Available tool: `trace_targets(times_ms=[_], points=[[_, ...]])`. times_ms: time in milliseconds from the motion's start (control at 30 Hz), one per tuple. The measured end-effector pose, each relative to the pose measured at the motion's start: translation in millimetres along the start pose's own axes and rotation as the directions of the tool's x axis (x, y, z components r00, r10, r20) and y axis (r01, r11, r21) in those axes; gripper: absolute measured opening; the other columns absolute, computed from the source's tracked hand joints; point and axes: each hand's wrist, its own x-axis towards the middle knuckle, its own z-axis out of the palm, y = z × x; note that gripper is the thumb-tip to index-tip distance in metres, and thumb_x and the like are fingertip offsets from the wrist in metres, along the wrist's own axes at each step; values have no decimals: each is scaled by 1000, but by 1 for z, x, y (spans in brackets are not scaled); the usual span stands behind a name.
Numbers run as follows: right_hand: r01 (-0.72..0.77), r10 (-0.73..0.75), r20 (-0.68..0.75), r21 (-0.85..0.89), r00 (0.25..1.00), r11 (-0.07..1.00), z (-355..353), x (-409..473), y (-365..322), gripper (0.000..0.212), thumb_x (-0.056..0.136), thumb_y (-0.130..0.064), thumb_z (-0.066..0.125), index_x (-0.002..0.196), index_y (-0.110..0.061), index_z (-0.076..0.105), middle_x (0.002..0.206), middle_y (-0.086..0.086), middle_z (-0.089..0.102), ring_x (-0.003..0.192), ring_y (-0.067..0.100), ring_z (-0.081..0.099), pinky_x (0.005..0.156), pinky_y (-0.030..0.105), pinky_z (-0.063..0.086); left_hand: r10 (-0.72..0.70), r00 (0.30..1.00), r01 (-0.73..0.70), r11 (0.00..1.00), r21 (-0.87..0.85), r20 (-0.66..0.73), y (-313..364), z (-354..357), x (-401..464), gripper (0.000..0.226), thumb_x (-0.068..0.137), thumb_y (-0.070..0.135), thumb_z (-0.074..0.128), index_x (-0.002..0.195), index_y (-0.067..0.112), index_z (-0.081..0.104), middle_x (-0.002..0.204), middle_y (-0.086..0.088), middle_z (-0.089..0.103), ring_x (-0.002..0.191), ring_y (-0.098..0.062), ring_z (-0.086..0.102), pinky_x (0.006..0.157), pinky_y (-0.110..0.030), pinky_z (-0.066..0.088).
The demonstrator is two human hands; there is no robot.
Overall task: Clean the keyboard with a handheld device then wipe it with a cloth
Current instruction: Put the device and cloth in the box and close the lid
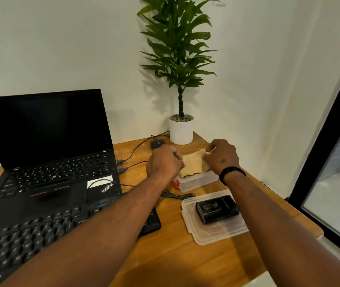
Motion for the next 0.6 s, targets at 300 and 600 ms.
trace_targets(times_ms=[300, 600], points=[[63, -63, 8, -224, 998, 972, 10, 8, 2, 22, 81, -16, 66, 100, -26, 68, 109, 2, 65, 102, 27, 59, 87, 37, 50, 109, 993, -118, 962, 246, 52, 0, -1, 3, 15, 85, 38, 78, 93, 25, 75, 90, 6, 72, 84, -15, 67, 68, -30, 55], [184, -184, 1, 58, 983, 981, -28, -40, -6, 11, 81, -22, 72, 92, -20, 70, 93, -3, 68, 87, 13, 62, 76, 25, 46, 262, 959, -238, 952, -192, 109, 10, -8, -53, 8, 85, 31, 80, 79, 26, 79, 75, 16, 69, 73, -3, 65, 60, -24, 53]])
